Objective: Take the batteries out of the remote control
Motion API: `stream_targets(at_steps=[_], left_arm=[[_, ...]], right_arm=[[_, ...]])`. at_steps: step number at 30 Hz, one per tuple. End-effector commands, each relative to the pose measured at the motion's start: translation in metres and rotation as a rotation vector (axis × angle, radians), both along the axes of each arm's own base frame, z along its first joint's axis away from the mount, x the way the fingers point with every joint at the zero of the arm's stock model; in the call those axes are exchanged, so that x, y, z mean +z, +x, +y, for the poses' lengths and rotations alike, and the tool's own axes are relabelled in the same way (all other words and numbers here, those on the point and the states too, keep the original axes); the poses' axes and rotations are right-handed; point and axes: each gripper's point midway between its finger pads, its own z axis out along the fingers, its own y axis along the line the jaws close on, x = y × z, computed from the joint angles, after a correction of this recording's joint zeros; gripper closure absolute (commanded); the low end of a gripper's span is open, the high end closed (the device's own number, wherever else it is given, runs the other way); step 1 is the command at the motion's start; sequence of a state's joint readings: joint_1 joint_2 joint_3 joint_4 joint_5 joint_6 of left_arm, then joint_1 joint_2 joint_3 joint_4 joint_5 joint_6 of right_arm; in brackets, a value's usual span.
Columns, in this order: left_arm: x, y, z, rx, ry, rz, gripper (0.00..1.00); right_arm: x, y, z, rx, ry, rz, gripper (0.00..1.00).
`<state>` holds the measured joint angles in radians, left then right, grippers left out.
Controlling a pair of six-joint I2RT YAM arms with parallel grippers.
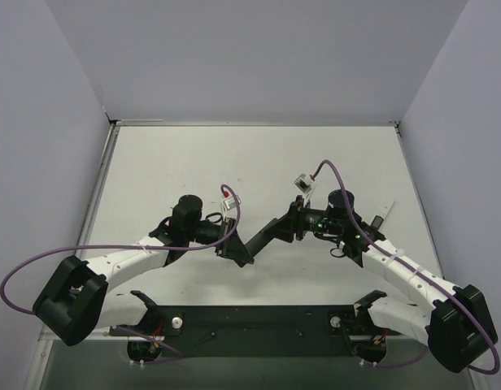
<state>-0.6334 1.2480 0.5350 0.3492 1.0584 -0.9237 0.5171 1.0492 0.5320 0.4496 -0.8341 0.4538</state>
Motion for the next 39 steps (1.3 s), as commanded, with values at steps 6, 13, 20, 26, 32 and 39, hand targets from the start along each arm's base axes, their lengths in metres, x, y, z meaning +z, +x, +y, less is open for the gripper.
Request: stream_targets(at_steps=[6, 13, 20, 26, 32, 39], left_arm=[[0.014, -0.006, 0.002, -0.057, -0.053, -0.022, 1.0], [0.011, 0.0, 0.001, -0.036, -0.044, -0.002, 1.0], [-0.011, 0.017, 0.0, 0.044, 0.05, 0.068, 1.0], [-0.075, 0.053, 0.023, 0.218, 0.44, 0.046, 1.0], [-0.091, 0.076, 0.034, 0.315, 0.552, -0.021, 1.0], [-0.12, 0.082, 0.035, 0.301, 0.624, 0.055, 1.0]], right_arm=[[-0.002, 0.035, -0.024, -0.147, 0.013, -0.023, 0.73], [-0.002, 0.044, -0.028, -0.169, 0.056, 0.018, 0.75], [-0.015, 0.055, -0.037, -0.254, 0.019, 0.086, 0.67], [-0.051, 0.072, -0.066, -0.459, -0.166, 0.211, 0.64], [-0.072, 0.055, -0.065, -0.449, -0.219, 0.323, 0.59], [-0.089, 0.031, -0.051, -0.414, -0.278, 0.335, 0.51]])
